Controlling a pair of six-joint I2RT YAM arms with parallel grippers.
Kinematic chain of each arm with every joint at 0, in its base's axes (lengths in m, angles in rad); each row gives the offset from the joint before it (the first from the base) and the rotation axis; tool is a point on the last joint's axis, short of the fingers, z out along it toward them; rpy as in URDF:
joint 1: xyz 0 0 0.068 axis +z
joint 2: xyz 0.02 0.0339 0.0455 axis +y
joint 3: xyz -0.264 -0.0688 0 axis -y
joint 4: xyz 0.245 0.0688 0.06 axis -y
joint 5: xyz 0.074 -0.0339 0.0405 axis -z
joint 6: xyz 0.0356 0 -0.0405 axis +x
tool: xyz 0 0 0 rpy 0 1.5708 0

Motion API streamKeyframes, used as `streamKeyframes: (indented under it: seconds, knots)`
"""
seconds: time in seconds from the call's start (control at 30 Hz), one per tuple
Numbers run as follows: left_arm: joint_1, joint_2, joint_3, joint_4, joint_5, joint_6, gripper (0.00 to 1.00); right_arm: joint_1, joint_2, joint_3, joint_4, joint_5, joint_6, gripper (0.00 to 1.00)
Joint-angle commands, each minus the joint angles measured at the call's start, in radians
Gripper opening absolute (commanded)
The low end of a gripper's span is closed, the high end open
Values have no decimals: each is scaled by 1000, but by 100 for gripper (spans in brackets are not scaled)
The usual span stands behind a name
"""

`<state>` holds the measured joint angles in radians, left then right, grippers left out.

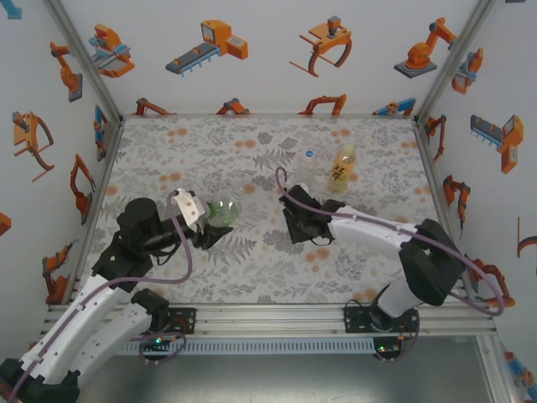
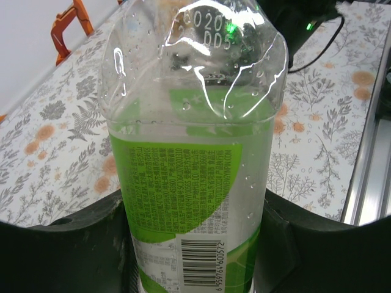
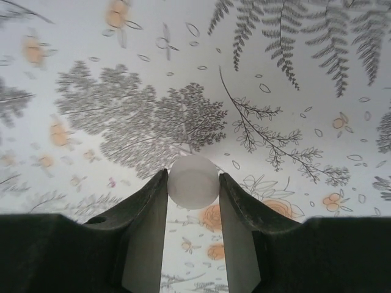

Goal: Screw on the bottle caps

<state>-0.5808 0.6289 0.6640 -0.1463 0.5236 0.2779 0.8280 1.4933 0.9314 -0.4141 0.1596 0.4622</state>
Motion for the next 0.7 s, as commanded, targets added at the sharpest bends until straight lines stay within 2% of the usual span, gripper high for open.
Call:
streamKeyframes:
  seconds: [0.0, 0.3, 0.4, 0.5, 0.6, 0.67]
  knots:
    - [4, 22, 48, -28, 51, 34, 41, 3, -125, 29, -3, -82, -103, 29]
    - [-23, 134, 107, -139, 195, 110, 31, 3, -449, 31, 73, -354, -394, 24]
    - [-45, 156, 123, -182, 197, 142, 25, 3, -504, 44, 106, -491, -503, 22]
    - [-73, 176, 139, -233, 200, 183, 11, 4, -544, 38, 158, -656, -630, 22]
    - [-111, 196, 161, -300, 195, 232, 0, 3, -565, 62, 162, -744, -716, 22]
    - [-140, 204, 169, -333, 186, 261, 0, 4, -570, 91, 144, -814, -778, 21]
